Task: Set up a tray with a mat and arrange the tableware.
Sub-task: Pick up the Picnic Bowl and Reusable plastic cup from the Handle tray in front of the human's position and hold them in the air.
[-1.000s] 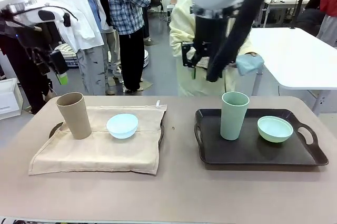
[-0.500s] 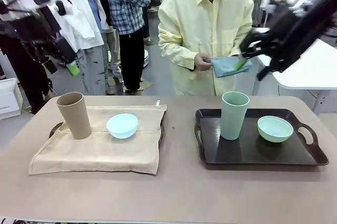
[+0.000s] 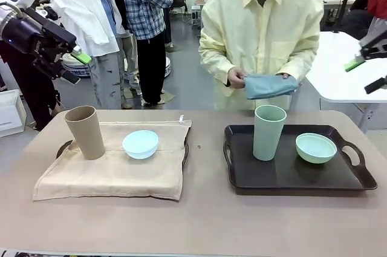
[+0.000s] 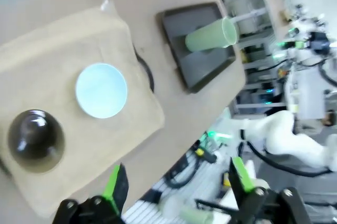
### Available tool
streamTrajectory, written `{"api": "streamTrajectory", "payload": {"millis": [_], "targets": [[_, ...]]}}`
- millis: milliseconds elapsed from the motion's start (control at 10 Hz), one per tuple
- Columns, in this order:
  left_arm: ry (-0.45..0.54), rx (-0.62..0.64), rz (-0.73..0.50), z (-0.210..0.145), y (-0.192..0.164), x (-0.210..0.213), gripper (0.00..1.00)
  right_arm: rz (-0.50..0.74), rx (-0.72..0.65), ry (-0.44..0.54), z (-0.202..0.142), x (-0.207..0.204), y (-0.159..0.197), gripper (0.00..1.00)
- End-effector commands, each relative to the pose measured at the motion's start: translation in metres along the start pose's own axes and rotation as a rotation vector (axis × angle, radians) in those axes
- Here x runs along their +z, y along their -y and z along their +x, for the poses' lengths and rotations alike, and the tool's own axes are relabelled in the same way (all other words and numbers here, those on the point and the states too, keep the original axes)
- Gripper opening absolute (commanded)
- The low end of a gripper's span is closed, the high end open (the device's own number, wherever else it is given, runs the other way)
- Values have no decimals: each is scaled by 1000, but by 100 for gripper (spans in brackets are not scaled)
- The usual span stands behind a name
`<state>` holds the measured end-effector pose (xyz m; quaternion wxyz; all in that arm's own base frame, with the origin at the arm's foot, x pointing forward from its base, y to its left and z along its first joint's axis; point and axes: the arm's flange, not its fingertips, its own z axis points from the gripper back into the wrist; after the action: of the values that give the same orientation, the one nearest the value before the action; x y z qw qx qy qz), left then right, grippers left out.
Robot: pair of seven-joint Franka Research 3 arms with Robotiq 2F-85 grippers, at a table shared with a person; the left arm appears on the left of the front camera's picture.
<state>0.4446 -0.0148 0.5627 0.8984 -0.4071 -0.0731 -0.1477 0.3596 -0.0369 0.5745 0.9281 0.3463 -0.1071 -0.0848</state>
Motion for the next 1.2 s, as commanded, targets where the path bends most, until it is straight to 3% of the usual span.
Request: {"api": "streamTrajectory", "payload": {"millis": [0, 200, 600, 800, 900, 1000, 1100], "targets": [[19, 50, -107, 7, -17, 11, 100, 137, -79, 20, -4, 12, 39, 79], [8, 98, -96, -5, -32, 30, 100, 182, -172, 76, -18, 38, 79, 79], [18, 187, -46, -45, -65, 79, 100, 211, -261, 174, -55, 83, 121, 79], [50, 197, -28, -59, -72, 94, 100, 213, -276, 184, -65, 92, 130, 79], [62, 168, -32, -61, -69, 94, 100, 210, -260, 154, -65, 87, 128, 79], [41, 111, -48, -61, -61, 88, 100, 199, -294, 191, -57, 100, 127, 79], [60, 200, -32, -59, -77, 97, 100, 199, -294, 191, -57, 100, 127, 79]]}}
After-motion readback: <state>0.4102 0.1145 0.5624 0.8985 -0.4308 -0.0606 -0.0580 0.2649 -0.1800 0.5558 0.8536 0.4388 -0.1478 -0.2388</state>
